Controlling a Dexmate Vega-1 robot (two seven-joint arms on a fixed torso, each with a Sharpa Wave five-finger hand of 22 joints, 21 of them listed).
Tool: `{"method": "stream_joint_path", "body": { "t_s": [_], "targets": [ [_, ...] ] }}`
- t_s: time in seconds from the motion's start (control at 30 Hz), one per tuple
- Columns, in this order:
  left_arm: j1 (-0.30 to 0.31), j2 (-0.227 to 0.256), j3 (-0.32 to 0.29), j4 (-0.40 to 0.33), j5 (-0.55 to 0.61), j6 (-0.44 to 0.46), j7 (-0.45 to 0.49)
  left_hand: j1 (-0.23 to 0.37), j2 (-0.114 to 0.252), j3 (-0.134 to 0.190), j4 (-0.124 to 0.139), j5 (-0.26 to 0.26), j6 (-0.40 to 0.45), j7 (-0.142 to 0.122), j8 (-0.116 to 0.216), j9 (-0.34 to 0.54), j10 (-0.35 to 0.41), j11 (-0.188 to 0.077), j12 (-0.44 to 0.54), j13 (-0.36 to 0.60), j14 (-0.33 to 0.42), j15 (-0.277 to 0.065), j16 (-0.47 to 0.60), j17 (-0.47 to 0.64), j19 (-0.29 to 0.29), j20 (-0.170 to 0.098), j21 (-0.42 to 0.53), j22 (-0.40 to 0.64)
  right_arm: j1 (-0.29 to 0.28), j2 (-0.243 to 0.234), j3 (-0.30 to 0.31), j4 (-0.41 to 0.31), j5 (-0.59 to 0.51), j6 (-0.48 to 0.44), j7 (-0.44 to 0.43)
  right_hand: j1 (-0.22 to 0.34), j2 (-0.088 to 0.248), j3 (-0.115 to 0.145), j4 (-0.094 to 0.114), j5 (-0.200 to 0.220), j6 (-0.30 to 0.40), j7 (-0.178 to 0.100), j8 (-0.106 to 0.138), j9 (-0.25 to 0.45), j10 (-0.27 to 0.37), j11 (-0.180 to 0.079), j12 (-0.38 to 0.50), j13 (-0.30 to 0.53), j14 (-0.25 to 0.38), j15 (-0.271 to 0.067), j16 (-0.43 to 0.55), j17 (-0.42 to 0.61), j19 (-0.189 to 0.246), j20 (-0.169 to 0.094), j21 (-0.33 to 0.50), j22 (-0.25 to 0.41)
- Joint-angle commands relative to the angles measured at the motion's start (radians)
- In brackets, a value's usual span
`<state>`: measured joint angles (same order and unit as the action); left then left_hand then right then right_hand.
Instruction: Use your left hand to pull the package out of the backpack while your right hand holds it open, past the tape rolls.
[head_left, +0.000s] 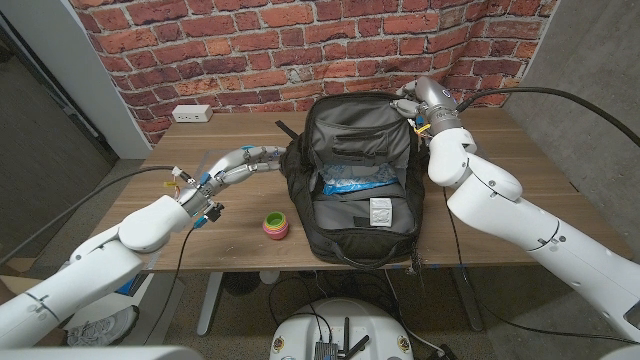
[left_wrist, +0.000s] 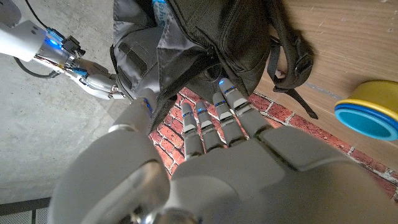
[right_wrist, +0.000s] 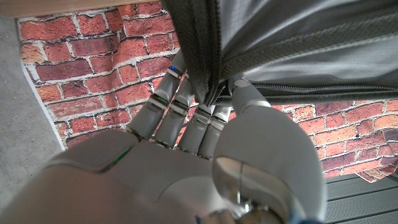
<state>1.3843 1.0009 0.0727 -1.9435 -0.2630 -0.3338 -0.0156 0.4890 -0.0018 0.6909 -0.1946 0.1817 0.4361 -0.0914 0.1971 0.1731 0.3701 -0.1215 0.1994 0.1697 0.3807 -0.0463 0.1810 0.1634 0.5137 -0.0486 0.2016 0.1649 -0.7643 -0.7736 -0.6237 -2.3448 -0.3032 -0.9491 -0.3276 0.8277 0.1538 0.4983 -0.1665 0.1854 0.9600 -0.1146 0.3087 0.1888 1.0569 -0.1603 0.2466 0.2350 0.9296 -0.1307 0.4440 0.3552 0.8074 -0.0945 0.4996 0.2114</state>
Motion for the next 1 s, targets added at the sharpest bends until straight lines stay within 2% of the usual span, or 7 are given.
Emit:
{"method": "stream_joint_path", "body": {
  "t_s": [0.03, 0.23, 0.43, 0.73, 1.0],
  "targets": [
    [-0.025, 0.008, 0.008, -0.008, 0.082, -0.039, -0.035, 0.023, 0.002, -0.002, 0.0, 0.004, 0.009, -0.004, 0.004, 0.003, 0.011, 0.002, -0.001, 0.005, 0.012, -0.099, -0.002, 0.0, 0.007, -0.076, -0.003, 0.006, 0.008, 0.003, -0.002, 0.011, 0.005, 0.014, -0.005, 0.006, 0.008, 0.005, 0.001, 0.008, 0.013, 0.0, -0.002, 0.004, 0.008, -0.001, -0.001, 0.002, 0.012, -0.087, -0.004, 0.006, 0.005, -0.121, 0.009, 0.003],
    [-0.057, 0.001, 0.029, 0.004, 0.123, -0.075, -0.046, 0.04, 0.001, -0.003, 0.0, 0.005, 0.009, -0.006, 0.001, 0.003, 0.014, 0.002, -0.002, 0.005, 0.014, -0.102, -0.003, 0.0, 0.009, -0.077, -0.003, 0.006, 0.002, 0.003, -0.002, 0.008, 0.002, 0.016, -0.012, 0.006, 0.007, 0.005, 0.001, 0.008, 0.013, 0.0, -0.004, 0.004, 0.008, 0.0, -0.002, 0.002, 0.013, -0.086, -0.005, 0.007, 0.005, -0.12, 0.011, 0.003],
    [-0.107, -0.007, 0.065, 0.026, 0.138, -0.109, -0.076, 0.055, -0.001, -0.004, -0.001, 0.006, 0.011, -0.008, 0.0, 0.003, 0.016, 0.002, -0.003, 0.005, 0.014, -0.103, -0.004, 0.0, 0.01, -0.077, -0.003, 0.006, 0.022, -0.006, -0.01, 0.019, 0.004, 0.024, 0.011, 0.007, 0.007, 0.005, 0.001, 0.008, 0.013, -0.001, -0.005, 0.004, 0.007, -0.002, -0.002, 0.003, 0.013, -0.086, -0.005, 0.008, 0.006, -0.12, 0.014, 0.003],
    [-0.186, 0.005, 0.114, 0.045, 0.164, -0.147, -0.134, 0.086, -0.004, -0.005, -0.001, 0.007, 0.013, -0.013, -0.002, 0.004, 0.02, -0.001, -0.003, 0.006, 0.02, -0.111, -0.003, 0.0, 0.019, -0.079, -0.002, 0.006, 0.043, 0.001, -0.011, 0.045, 0.004, 0.046, 0.019, 0.009, 0.006, 0.005, 0.0, 0.009, 0.013, -0.001, -0.008, 0.004, 0.009, 0.001, -0.002, 0.005, 0.014, -0.086, -0.005, 0.01, 0.006, -0.12, 0.018, 0.003],
    [-0.229, 0.018, 0.141, 0.047, 0.175, -0.165, -0.169, 0.123, -0.006, -0.008, -0.001, 0.008, 0.017, -0.017, -0.004, 0.004, 0.023, -0.008, -0.005, 0.006, 0.024, -0.116, -0.003, 0.0, 0.04, -0.077, 0.005, 0.008, 0.051, 0.017, -0.008, 0.069, 0.006, 0.055, 0.016, 0.011, 0.006, 0.005, 0.0, 0.009, 0.015, 0.0, -0.011, 0.005, 0.008, -0.001, -0.003, 0.007, 0.016, -0.087, -0.006, 0.012, 0.005, -0.12, 0.022, 0.002]
  ]
}}
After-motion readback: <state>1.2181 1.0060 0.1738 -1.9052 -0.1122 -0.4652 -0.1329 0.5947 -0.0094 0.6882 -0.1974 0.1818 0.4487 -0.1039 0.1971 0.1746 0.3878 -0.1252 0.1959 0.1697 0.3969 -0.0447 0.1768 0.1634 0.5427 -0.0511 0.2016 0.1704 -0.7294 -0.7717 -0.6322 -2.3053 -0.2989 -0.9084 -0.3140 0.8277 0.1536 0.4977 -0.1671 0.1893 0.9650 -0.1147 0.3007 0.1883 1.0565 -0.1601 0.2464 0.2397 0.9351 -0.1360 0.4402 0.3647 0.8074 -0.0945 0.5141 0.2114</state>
